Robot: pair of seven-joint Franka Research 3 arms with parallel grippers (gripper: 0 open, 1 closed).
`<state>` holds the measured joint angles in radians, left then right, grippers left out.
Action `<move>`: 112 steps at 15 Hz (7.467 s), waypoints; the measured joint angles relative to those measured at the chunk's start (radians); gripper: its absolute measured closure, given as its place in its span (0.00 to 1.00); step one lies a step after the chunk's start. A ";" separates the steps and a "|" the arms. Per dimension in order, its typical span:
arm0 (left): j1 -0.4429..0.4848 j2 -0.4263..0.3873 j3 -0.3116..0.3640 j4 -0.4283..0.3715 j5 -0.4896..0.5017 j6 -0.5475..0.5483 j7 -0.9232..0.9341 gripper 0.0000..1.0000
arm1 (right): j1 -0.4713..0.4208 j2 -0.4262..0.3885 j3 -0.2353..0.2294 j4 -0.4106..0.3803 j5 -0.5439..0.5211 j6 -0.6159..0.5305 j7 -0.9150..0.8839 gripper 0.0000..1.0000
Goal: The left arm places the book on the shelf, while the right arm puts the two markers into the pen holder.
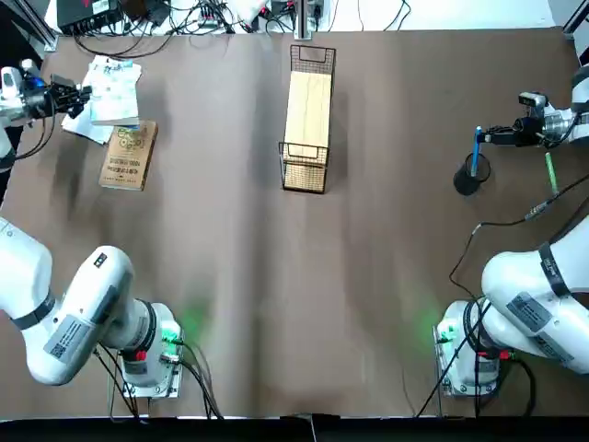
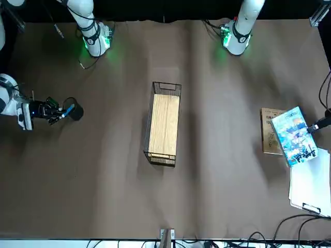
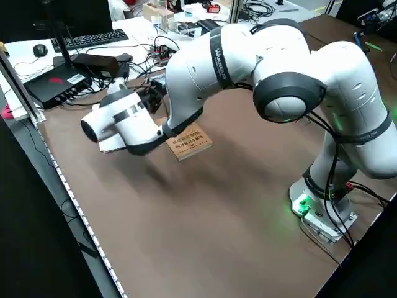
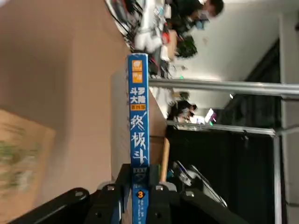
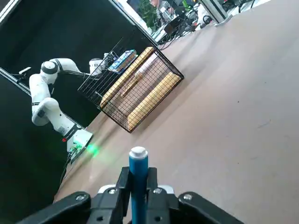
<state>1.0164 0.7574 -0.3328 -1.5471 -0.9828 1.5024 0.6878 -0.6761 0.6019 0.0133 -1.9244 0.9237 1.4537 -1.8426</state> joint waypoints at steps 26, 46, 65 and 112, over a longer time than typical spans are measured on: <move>-0.433 0.004 -0.481 -0.293 -0.192 0.486 0.068 0.80 | 0.012 -0.009 -0.056 0.393 -0.905 0.487 1.069 0.49; -0.641 0.004 -0.490 -0.333 -0.531 0.720 0.313 0.80 | 0.031 0.183 -0.065 0.385 -1.081 0.638 1.345 0.77; -0.671 0.016 -0.466 -0.338 -0.536 0.735 0.314 0.00 | 0.141 -0.066 0.170 0.423 -0.569 -0.124 1.235 0.83; -0.977 -0.673 0.165 0.003 1.061 0.149 -0.794 0.00 | -0.184 0.131 0.159 0.232 -0.120 -0.208 0.136 0.68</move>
<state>0.0396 0.0840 -0.1679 -1.5437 0.0781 1.6514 -0.1066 -0.8602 0.7326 0.1719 -1.6924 0.8037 1.2453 -1.7062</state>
